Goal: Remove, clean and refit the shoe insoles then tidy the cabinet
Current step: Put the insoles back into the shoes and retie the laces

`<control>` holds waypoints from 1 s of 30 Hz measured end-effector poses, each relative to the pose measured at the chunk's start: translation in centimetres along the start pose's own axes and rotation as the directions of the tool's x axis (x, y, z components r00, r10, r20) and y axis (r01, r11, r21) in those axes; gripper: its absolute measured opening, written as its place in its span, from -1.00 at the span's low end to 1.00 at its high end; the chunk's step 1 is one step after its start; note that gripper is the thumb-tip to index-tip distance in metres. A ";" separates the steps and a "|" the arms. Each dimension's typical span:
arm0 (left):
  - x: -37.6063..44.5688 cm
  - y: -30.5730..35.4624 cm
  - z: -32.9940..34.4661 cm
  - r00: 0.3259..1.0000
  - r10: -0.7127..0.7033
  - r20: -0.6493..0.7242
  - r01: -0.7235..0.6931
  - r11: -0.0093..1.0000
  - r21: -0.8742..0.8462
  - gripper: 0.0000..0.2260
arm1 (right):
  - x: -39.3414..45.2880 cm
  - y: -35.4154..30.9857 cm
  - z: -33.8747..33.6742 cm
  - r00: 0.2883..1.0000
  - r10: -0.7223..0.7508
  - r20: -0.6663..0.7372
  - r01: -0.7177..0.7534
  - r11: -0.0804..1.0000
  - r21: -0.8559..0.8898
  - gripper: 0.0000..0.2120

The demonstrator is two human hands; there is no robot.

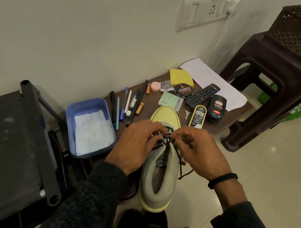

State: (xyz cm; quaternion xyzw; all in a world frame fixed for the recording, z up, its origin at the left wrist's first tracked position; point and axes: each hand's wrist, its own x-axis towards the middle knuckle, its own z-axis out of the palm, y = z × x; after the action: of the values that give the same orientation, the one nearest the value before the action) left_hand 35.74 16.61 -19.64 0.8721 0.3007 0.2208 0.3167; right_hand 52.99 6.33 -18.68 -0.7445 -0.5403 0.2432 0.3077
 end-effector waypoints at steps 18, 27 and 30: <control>0.5 -0.2 0.3 0.996 -0.077 -0.047 0.076 0.997 -0.009 -0.89 | 0.9 0.3 1.1 0.978 -0.165 -0.128 0.144 0.977 -0.159 -0.92; 1.5 0.2 1.6 0.996 0.065 -0.068 -0.051 0.981 0.190 -0.89 | 0.7 0.3 1.4 0.972 -0.218 -0.089 0.190 0.950 -0.247 -0.93; 1.9 0.1 1.7 0.991 0.131 0.000 -0.126 0.947 0.294 -0.96 | 0.5 0.5 1.3 0.973 -0.207 -0.099 0.182 0.959 -0.216 -0.90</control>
State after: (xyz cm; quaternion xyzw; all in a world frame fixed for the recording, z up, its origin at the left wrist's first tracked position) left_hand 38.15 17.11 -20.35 0.9249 0.2758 0.2023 0.1658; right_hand 52.56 6.91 -19.93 -0.7290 -0.6135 0.1090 0.2835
